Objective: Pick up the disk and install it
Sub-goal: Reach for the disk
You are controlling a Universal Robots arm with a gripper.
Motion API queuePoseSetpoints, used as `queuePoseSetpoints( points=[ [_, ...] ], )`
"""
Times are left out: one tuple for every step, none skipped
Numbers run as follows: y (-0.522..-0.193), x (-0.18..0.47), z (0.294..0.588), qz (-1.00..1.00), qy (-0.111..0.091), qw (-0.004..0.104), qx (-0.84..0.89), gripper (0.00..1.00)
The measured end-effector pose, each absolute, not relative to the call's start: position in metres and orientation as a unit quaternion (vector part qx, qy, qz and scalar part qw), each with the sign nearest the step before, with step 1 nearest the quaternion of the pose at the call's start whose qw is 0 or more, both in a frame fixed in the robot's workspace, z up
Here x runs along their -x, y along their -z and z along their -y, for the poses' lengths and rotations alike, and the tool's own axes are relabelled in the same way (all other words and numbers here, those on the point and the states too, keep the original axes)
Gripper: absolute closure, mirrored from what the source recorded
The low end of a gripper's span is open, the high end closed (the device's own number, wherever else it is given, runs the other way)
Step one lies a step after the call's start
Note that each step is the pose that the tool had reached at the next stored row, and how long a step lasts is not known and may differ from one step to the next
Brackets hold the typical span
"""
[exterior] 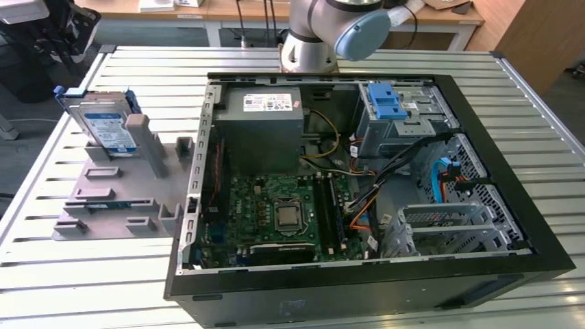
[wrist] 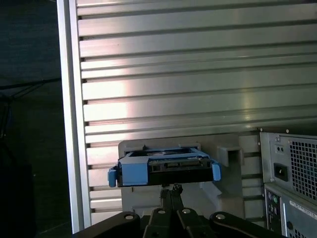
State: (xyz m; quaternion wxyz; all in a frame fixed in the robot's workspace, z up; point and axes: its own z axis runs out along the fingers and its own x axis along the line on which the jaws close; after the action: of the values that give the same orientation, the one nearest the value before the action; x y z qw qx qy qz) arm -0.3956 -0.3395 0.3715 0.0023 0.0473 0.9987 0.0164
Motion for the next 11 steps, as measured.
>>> queuePoseSetpoints(
  points=[
    [-0.371,0.397,0.339,-0.999,-0.016,0.002,-0.047,0.89],
    [-0.371,0.399,0.338,-0.999,-0.016,0.002,-0.047,0.89],
    [-0.371,0.4,0.338,-0.999,-0.016,0.002,-0.047,0.89],
    [-0.371,0.402,0.337,-0.999,-0.016,0.002,-0.047,0.89],
    [-0.371,0.405,0.337,-0.999,-0.016,0.002,-0.047,0.89],
    [-0.371,0.407,0.336,-0.999,-0.016,0.002,-0.047,0.89],
    [-0.37,0.409,0.336,-0.999,-0.016,0.002,-0.047,0.89],
    [-0.37,0.411,0.335,-0.999,-0.016,0.002,-0.047,0.89],
    [-0.37,0.413,0.334,-0.999,-0.016,0.002,-0.047,0.89],
    [-0.37,0.415,0.334,-0.999,-0.016,0.002,-0.047,0.89],
    [-0.37,0.417,0.333,-0.999,-0.016,0.002,-0.047,0.89]
  ],
)
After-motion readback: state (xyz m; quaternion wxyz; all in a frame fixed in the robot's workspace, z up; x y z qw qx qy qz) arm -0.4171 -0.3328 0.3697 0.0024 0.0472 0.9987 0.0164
